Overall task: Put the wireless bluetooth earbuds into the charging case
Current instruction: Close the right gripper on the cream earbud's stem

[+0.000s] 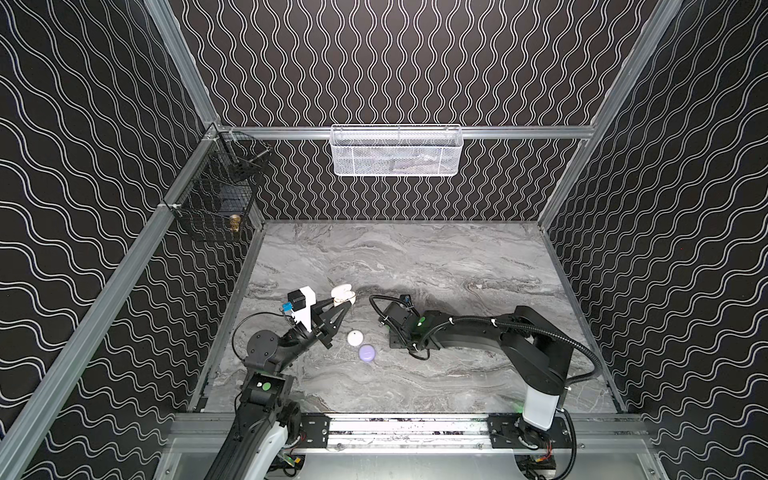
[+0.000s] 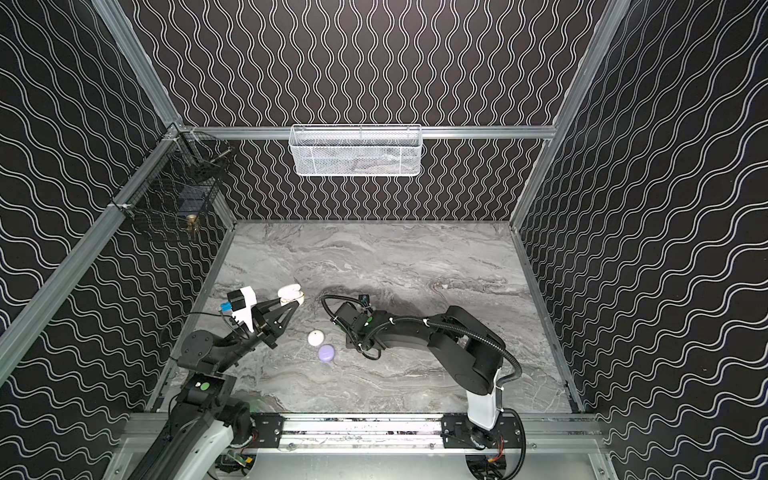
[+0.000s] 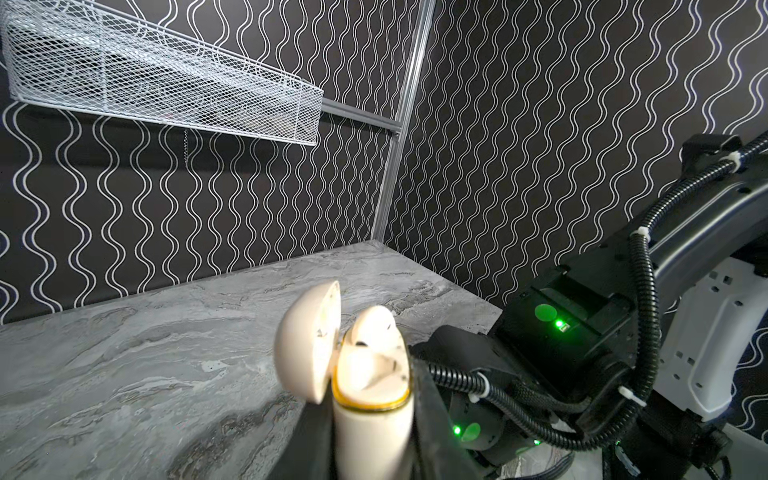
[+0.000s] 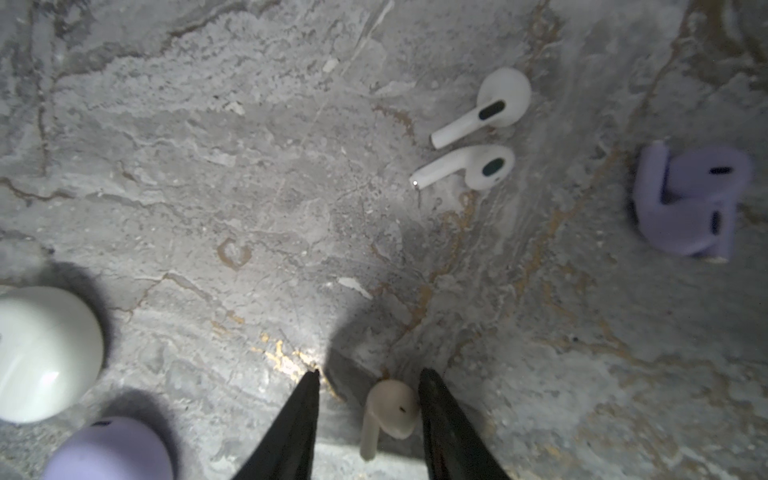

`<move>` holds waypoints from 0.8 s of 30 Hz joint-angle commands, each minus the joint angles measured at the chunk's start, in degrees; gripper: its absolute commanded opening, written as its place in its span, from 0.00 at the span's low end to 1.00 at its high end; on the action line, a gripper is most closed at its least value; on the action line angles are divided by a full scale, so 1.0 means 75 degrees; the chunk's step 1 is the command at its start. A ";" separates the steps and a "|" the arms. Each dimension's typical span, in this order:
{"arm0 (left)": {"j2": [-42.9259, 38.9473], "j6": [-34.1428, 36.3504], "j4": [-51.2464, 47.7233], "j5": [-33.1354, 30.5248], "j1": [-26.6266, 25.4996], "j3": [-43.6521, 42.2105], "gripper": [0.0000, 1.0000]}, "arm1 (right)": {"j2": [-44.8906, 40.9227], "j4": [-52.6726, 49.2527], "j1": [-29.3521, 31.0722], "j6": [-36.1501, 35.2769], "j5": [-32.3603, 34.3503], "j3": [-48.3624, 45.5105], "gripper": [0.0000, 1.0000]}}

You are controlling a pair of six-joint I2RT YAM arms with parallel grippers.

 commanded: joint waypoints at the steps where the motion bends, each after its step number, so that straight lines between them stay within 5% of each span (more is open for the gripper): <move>1: -0.0012 0.0104 0.0088 -0.0070 -0.0010 0.0069 0.00 | 0.0002 -0.0276 0.0013 0.0067 0.0024 0.0079 0.42; 15: -0.0028 0.0116 -0.0004 -0.0120 -0.0010 0.0087 0.00 | 0.0165 -0.0731 0.0129 0.0058 0.0273 0.0231 0.40; 24: -0.0056 0.0110 -0.0016 -0.0144 -0.0010 0.0074 0.00 | 0.0164 -0.0769 0.0186 0.0083 0.0310 0.0261 0.27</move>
